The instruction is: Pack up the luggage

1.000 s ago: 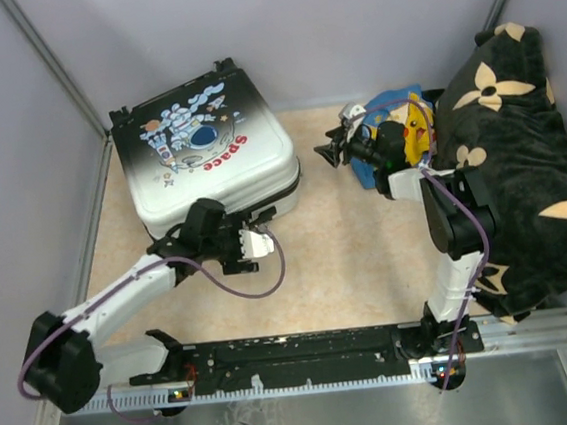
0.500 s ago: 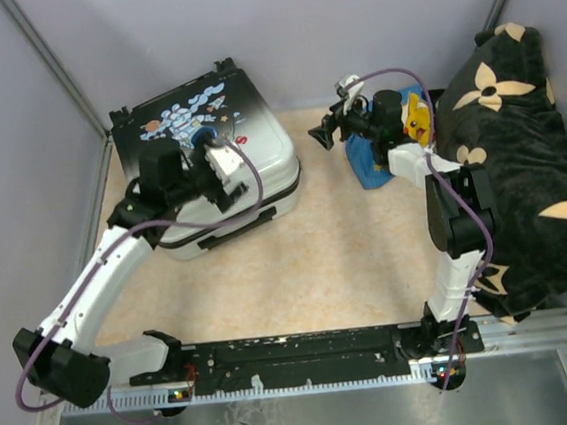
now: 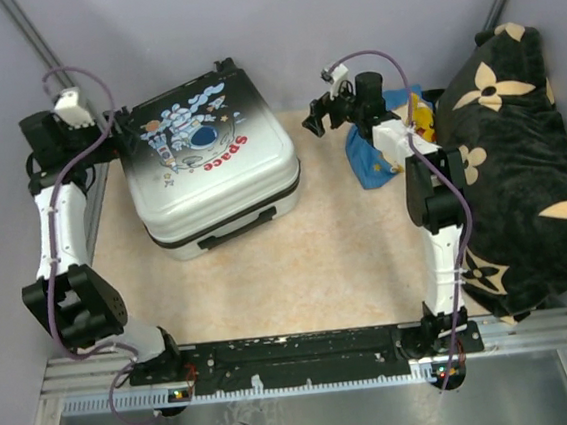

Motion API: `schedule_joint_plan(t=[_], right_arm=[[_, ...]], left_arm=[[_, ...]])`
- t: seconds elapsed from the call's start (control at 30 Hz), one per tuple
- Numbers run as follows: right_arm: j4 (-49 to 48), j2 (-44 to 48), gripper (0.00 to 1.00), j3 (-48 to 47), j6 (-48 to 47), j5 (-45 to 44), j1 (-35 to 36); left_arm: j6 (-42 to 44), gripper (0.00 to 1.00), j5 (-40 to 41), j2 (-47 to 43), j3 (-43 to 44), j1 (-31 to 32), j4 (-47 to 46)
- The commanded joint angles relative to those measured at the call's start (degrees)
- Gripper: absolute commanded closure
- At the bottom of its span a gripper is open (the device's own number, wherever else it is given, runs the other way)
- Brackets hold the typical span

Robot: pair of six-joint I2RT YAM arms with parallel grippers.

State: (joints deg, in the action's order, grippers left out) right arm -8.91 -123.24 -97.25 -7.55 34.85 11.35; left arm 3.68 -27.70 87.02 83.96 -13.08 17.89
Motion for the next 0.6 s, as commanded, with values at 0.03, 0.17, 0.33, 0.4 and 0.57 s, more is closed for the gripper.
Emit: schedule_joint_plan(t=[0.03,0.17,0.33,0.4,0.57], right_arm=[[4.7,-4.4,0.01,-9.7,-3.6,-3.4,3.2],[4.5,-7.3,0.01,-13.0,-5.0,-4.2,5.1],[3.2,-9.1,0.01,-14.5,-6.1,-2.7,5.9],[3.1,-9.1,0.01,-14.7,-6.2,-2.0,6.0],[3.2,-7.1,0.01,-12.0,-8.8,0.3,7.8]], left_arm=[[-12.4,0.01,-3.9,2.5,-0.5,-9.2,-4.8],[-14.7,0.07,1.5,6.1,-1.3,-13.8,-6.6],[-12.2,0.11,2.6,12.5,-0.5,-14.1,-8.2],[-12.1,0.11,-0.1,15.2,0.0,-14.1,-9.9],[-9.4,0.19,-7.1,23.4,4.9,-11.7,-9.2]])
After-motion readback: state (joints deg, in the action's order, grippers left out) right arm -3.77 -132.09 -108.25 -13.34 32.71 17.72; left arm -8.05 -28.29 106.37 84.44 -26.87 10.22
